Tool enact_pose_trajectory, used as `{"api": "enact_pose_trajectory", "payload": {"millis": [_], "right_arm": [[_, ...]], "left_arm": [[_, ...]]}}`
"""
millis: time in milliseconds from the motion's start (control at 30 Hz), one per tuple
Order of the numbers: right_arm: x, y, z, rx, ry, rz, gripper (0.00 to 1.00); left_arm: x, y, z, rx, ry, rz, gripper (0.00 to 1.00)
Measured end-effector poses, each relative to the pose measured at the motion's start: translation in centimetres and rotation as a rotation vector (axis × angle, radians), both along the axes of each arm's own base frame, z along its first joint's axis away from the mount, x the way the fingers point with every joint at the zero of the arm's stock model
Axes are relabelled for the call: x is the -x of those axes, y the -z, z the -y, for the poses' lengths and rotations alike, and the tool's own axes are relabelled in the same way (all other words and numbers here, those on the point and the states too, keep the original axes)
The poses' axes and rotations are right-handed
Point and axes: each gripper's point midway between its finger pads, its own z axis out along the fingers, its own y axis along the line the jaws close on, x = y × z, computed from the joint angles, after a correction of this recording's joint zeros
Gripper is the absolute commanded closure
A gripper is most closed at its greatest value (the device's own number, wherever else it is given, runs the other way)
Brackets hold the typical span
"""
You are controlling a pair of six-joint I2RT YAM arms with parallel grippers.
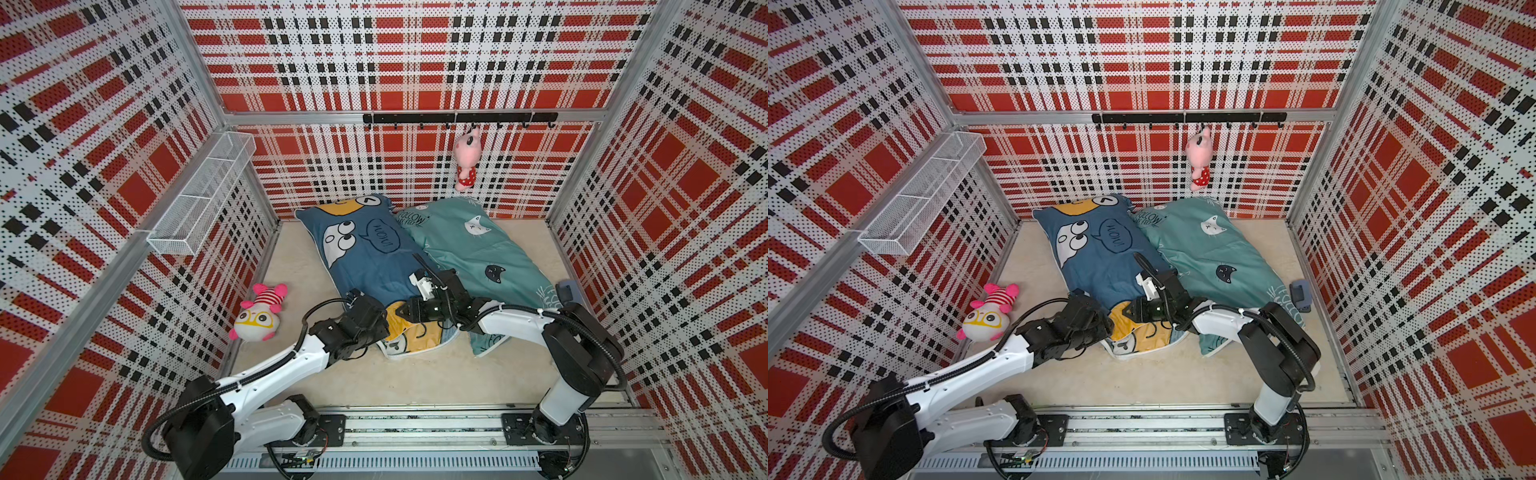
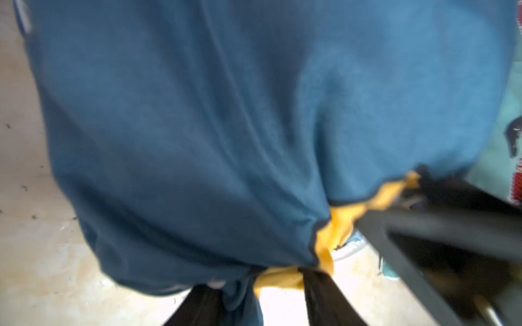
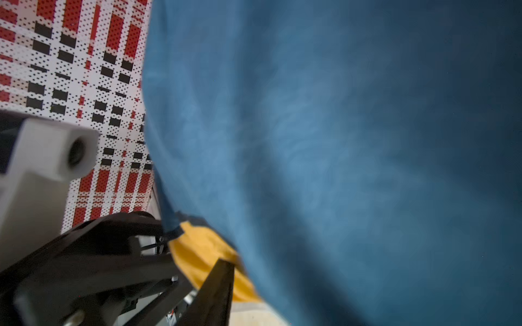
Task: Zip up pillowcases
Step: Adjust the pillowcase at the center of the board, then pick up the pillowcase from the center of the board.
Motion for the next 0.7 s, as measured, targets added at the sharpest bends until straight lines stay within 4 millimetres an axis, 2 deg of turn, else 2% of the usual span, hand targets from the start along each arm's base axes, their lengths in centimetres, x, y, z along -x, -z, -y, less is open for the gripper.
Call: {"api": "enact_pose_trajectory", "payload": {"millis": [133, 200, 333, 533, 700], "right_arm": [[-1.4, 0.7, -0.1, -0.004, 0.001, -0.018, 0.65], [-1.8, 0.9, -0.1, -0.007, -0.005, -0.023, 0.65], [-2.6, 0.9, -0.1, -0.009, -0.009, -0.02, 0.65], [-2.6, 0.9, 0.0, -0.003, -0.017, -0.025, 0.65], [-2.6, 1.0, 0.0, -0.001, -0.024, -0.024, 0.65]], "left_arm": [[0.8, -2.4, -1.8, 0.084, -0.039, 0.068, 0.39], [1.2, -2.8, -2.9, 0.119, -0.072, 0.089, 0.39], [2.7, -0.8, -4.3, 0.16, -0.119, 0.057, 0.4], [4.4, 3.0, -4.4, 0.228, -0.151, -0.026, 0.41], [4.6, 3.3, -3.7, 0.347, -0.175, -0.016, 0.4]]}}
